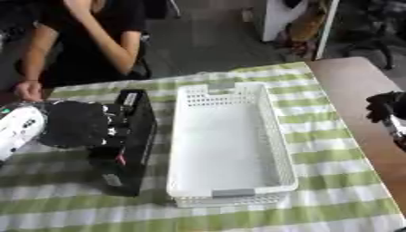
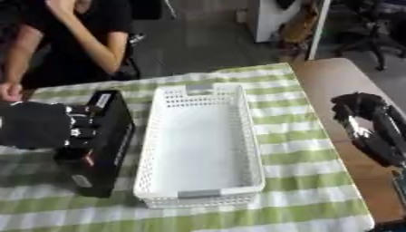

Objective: Pick up objects on the table and place them in the box.

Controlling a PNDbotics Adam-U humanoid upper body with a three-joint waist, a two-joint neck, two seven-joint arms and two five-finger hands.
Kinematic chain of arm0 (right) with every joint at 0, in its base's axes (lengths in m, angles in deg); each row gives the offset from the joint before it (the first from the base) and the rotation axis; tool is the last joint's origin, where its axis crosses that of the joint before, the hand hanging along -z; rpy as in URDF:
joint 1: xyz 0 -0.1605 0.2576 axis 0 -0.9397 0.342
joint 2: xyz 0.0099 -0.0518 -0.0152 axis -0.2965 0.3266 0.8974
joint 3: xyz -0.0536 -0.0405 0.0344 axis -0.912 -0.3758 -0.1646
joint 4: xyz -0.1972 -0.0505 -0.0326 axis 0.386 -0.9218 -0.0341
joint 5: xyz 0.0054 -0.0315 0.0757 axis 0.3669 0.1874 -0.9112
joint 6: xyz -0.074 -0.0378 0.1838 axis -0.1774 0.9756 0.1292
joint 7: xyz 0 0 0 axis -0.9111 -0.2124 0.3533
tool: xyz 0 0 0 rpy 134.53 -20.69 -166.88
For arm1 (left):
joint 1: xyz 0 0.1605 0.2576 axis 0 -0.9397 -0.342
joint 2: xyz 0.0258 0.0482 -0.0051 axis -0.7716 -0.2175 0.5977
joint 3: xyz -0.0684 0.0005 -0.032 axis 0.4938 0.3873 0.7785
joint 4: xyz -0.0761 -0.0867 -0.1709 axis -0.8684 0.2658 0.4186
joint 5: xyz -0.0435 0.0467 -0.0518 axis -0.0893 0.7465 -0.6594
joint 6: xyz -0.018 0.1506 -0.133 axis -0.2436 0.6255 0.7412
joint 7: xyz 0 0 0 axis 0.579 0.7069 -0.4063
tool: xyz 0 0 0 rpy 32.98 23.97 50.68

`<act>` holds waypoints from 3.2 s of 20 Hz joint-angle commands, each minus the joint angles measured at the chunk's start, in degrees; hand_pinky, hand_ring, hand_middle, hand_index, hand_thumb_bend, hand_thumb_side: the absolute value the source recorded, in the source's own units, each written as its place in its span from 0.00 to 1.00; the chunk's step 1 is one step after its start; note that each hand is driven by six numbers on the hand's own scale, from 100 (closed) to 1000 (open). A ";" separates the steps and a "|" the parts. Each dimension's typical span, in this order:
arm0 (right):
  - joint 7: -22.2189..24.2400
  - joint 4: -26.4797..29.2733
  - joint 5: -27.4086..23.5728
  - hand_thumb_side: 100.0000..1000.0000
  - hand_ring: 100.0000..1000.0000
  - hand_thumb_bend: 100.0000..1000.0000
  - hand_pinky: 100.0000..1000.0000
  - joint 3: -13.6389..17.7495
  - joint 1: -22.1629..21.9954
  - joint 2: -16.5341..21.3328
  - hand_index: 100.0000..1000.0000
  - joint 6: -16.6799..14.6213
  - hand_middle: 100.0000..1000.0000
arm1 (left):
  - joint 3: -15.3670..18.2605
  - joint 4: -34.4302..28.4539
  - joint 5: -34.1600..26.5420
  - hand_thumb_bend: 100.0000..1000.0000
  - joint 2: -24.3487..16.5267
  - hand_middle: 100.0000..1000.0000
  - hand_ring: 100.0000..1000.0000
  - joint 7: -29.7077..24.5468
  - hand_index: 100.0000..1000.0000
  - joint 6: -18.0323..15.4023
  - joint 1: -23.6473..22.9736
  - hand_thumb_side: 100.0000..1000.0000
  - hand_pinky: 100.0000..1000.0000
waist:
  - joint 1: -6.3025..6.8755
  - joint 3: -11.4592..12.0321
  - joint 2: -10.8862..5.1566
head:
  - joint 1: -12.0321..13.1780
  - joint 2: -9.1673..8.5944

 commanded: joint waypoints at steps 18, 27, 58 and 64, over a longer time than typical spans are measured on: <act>0.23 0.51 -0.04 0.71 0.49 0.16 0.45 0.37 0.48 1.14 0.69 -0.14 0.51 | -1.07 0.43 -11.42 0.28 -1.17 0.36 0.32 -4.35 0.50 -1.68 0.81 0.00 0.42 | -0.03 0.06 -0.72 | 0.37 -0.49; 0.13 0.43 -0.07 0.71 0.48 0.16 0.45 0.55 0.30 1.17 0.69 -0.10 0.51 | 0.91 0.39 -13.55 0.29 -2.43 0.31 0.29 -6.96 0.44 -1.68 1.40 0.00 0.40 | 0.02 0.14 -0.75 | 0.19 -0.68; 0.38 0.10 -0.05 0.71 0.48 0.16 0.45 0.37 -0.03 0.57 0.69 -0.16 0.51 | 1.57 -10.07 -19.47 0.41 10.66 0.29 0.28 -12.02 0.40 -1.43 20.31 0.00 0.45 | -0.32 0.27 -1.58 | -0.82 -1.23; 0.74 0.04 -0.34 0.71 0.48 0.16 0.45 0.06 0.34 0.48 0.69 -0.28 0.51 | -1.28 -5.83 -19.63 0.36 13.80 0.29 0.28 -13.87 0.39 -1.67 19.29 0.00 0.44 | -0.51 -0.56 -1.25 | -0.53 -1.46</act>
